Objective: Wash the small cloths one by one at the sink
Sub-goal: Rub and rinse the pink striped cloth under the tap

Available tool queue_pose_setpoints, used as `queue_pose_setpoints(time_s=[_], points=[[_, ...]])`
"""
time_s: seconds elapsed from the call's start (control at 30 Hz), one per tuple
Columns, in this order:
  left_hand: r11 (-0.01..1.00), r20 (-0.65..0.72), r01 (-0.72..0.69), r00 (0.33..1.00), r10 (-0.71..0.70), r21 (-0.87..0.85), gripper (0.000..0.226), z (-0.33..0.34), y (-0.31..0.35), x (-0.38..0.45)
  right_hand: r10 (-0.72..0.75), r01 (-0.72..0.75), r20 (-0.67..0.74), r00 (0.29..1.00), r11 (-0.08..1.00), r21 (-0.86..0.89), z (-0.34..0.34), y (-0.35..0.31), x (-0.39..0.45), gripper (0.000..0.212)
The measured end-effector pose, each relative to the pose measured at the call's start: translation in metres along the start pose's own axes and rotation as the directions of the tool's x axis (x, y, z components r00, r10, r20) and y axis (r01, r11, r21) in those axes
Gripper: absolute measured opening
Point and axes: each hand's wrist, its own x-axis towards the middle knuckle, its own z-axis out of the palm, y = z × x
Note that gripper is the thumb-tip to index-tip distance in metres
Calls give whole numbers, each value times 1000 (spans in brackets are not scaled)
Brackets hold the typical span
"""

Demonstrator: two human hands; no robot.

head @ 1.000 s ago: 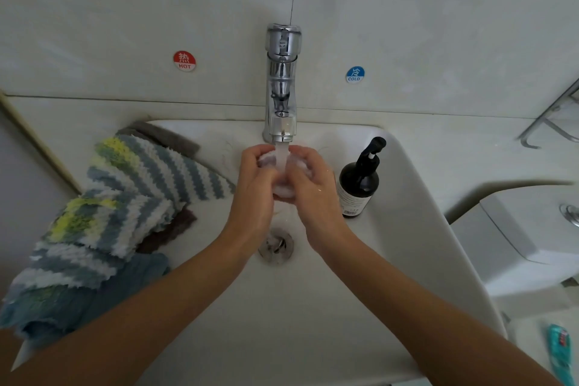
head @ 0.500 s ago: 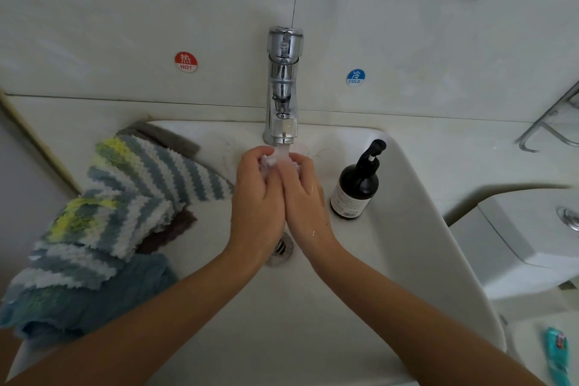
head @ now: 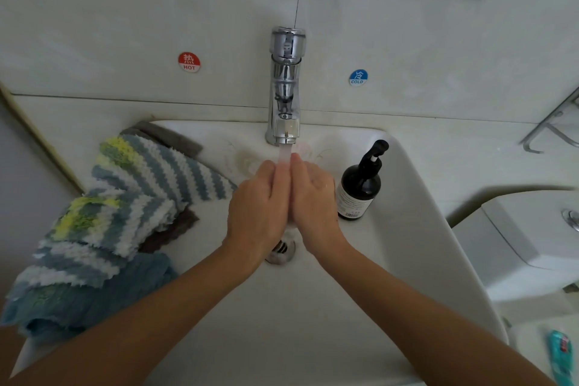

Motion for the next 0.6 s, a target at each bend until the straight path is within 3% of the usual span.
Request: queue_pose_setpoints(time_s=[0.17,0.27,0.43,0.53,0.6], points=[[998,-30,-66,997,66,13,27,1,2,1,-49,50,24,999,998,-41,0,5,0,43],[998,-25,-67,997,68,5,20,-1,1,3,-41,42,14,999,999,-24,-1,3,-2,27],[989,-48,-96,995,91,-117,7,-10,4,5,18,-32,148,989,995,91,-2,2,-3,5],[977,-95,-105,992,88,-186,9,-13,14,6,120,-138,217,969,988,68,-5,-2,-3,28],[972,-103,-117,990,97,-204,11,-13,15,7,131,-135,235,963,991,0,-8,-4,-3,39]])
